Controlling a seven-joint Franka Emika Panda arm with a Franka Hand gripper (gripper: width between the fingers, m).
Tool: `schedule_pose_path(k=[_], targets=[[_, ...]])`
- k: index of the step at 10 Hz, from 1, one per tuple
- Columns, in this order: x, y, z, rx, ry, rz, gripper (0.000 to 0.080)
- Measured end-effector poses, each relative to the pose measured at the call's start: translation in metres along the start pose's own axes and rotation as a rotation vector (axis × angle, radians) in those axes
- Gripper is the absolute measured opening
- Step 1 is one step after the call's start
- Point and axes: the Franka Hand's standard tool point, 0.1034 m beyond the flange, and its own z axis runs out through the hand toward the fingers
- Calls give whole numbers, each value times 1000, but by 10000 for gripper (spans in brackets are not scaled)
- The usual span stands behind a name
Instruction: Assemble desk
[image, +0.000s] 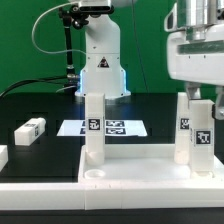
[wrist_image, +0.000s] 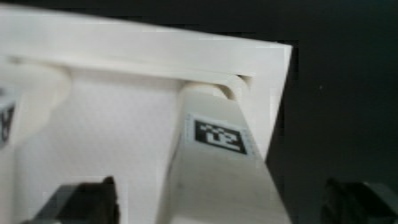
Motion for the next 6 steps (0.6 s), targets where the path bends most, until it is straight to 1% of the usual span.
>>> schedule_pose_path(k=[1,2,5,6], targets=[[-1,0,2,6,3,-143,622],[0,1,2,5,5,-170,642],[1,1,2,3,8,-370,648],[3,1,3,-2,15,-514,649]])
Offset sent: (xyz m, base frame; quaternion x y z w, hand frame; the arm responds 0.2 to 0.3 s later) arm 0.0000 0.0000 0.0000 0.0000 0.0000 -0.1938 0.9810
